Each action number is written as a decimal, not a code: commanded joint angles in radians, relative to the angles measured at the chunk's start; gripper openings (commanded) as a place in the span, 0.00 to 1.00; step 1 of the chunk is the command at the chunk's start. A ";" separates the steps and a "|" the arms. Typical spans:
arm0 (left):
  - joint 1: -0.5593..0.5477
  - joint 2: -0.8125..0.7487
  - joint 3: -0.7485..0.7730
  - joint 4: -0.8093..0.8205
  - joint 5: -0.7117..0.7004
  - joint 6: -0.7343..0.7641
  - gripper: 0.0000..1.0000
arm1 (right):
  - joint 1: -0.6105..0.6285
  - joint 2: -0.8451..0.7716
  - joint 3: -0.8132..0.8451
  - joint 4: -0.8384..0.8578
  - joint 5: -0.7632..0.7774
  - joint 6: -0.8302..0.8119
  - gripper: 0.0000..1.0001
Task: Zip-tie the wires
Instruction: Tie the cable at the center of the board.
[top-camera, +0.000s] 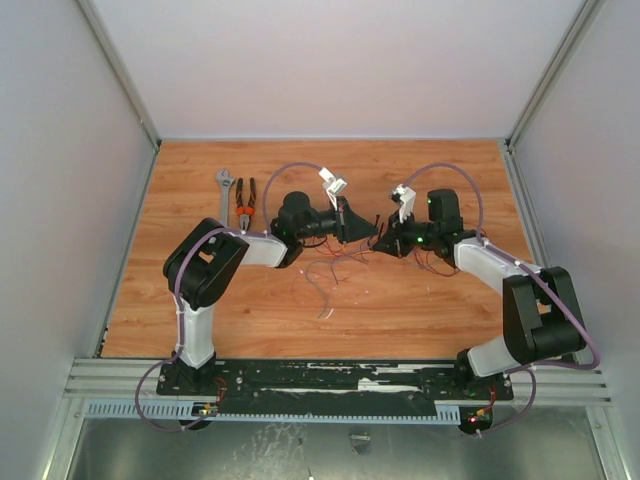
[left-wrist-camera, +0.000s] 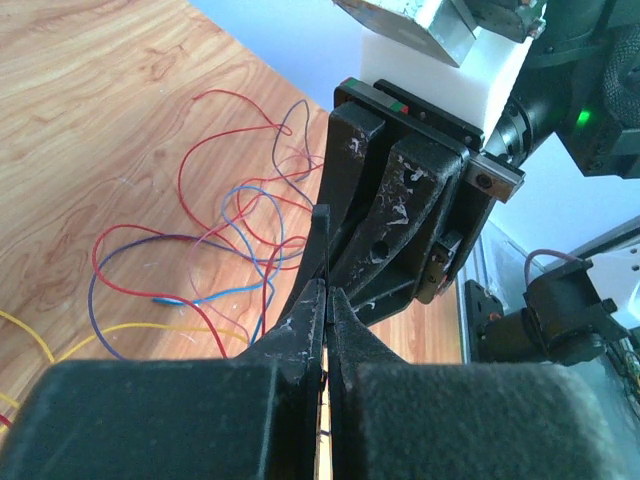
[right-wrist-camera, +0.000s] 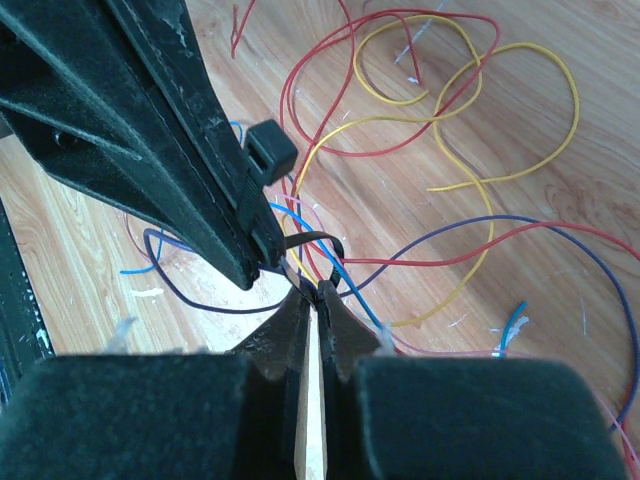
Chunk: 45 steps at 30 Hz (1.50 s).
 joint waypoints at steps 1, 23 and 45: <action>-0.011 -0.034 -0.015 0.050 0.005 0.018 0.02 | -0.023 -0.001 0.036 -0.004 -0.027 -0.007 0.00; -0.013 -0.035 -0.027 0.063 -0.015 0.022 0.09 | -0.023 0.015 0.044 0.002 -0.073 0.022 0.00; -0.014 -0.016 -0.015 0.063 -0.017 0.019 0.11 | -0.021 0.037 0.062 -0.001 -0.099 0.033 0.00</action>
